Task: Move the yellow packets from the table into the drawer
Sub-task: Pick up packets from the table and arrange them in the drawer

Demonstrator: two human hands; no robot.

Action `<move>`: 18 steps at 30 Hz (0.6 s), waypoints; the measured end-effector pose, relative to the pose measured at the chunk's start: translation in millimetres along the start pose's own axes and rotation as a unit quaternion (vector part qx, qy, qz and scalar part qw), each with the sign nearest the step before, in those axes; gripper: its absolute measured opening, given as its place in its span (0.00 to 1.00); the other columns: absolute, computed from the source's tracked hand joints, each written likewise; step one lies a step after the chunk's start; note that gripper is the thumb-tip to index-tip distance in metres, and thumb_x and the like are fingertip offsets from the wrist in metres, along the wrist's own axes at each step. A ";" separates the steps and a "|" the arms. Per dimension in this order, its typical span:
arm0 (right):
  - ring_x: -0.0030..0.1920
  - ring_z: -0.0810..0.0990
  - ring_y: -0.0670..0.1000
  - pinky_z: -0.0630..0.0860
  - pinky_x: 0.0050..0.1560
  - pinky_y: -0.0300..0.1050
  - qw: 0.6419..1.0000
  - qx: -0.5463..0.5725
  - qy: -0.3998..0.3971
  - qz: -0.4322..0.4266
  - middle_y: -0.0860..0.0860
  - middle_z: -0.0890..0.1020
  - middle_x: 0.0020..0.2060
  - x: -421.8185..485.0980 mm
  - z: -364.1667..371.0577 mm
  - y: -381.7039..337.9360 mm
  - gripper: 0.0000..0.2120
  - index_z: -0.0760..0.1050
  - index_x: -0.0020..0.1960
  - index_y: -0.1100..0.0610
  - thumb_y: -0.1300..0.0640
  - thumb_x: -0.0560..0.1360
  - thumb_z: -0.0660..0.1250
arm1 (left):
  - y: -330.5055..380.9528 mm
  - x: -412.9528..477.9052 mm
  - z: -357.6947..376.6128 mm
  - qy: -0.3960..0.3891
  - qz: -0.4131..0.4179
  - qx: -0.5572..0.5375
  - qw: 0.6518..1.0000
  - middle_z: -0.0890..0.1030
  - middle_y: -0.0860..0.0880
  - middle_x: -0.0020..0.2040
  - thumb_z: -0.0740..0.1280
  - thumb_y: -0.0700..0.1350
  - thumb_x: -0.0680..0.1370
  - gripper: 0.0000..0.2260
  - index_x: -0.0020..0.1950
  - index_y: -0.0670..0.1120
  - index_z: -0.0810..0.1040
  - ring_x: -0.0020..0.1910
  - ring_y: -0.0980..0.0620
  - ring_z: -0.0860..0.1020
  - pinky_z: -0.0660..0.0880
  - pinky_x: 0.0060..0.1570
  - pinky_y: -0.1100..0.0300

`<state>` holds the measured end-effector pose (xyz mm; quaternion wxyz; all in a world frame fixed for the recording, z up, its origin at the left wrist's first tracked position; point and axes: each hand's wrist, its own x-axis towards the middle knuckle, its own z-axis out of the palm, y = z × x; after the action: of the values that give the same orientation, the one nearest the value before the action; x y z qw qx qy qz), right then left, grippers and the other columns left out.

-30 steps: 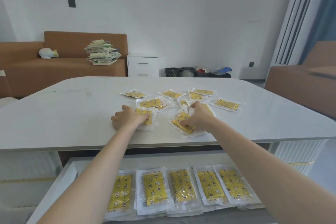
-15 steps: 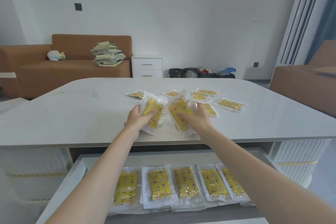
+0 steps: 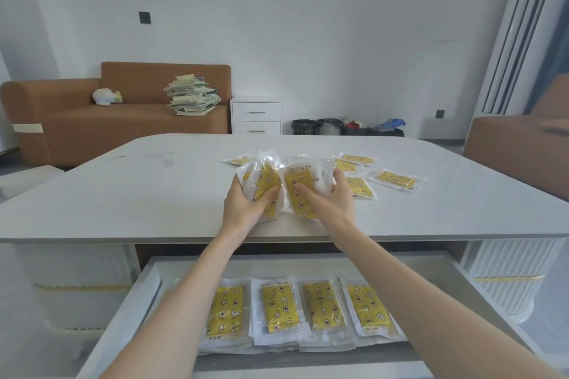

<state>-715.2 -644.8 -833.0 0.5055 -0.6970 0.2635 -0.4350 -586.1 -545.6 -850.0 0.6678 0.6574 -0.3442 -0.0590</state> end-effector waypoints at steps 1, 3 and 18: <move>0.46 0.81 0.45 0.79 0.47 0.41 0.999 -0.034 -0.013 -0.008 0.45 0.82 0.44 1.7 -0.7 1.0 0.20 0.73 0.55 0.53 0.50 0.68 0.75 | 0.2 -0.5 -0.3 -0.008 0.003 0.005 1.000 0.81 0.52 0.56 0.76 0.50 0.68 0.28 0.65 0.48 0.72 0.56 0.54 0.79 0.75 0.58 0.58; 0.46 0.79 0.45 0.77 0.45 0.40 0.995 -0.091 -0.031 -0.009 0.44 0.81 0.43 2.6 -3.2 2.0 0.18 0.75 0.54 0.53 0.46 0.69 0.73 | 1.6 -1.8 -0.2 -0.027 0.002 0.016 1.000 0.81 0.54 0.54 0.76 0.48 0.69 0.24 0.62 0.48 0.73 0.54 0.56 0.78 0.74 0.56 0.62; 0.66 0.73 0.53 0.73 0.64 0.56 0.998 -0.038 -0.038 0.018 0.49 0.75 0.66 -2.0 -14.4 -16.1 0.41 0.63 0.71 0.52 0.33 0.66 0.69 | 30.8 -21.6 -11.5 0.026 -0.071 -0.103 0.992 0.82 0.56 0.44 0.75 0.49 0.70 0.14 0.53 0.49 0.79 0.44 0.61 0.79 0.73 0.39 0.71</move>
<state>-729.9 -644.4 -817.0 0.4957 -0.7271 0.2727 -0.3889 -607.8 -520.5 -828.8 0.7350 0.6088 -0.2715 -0.1240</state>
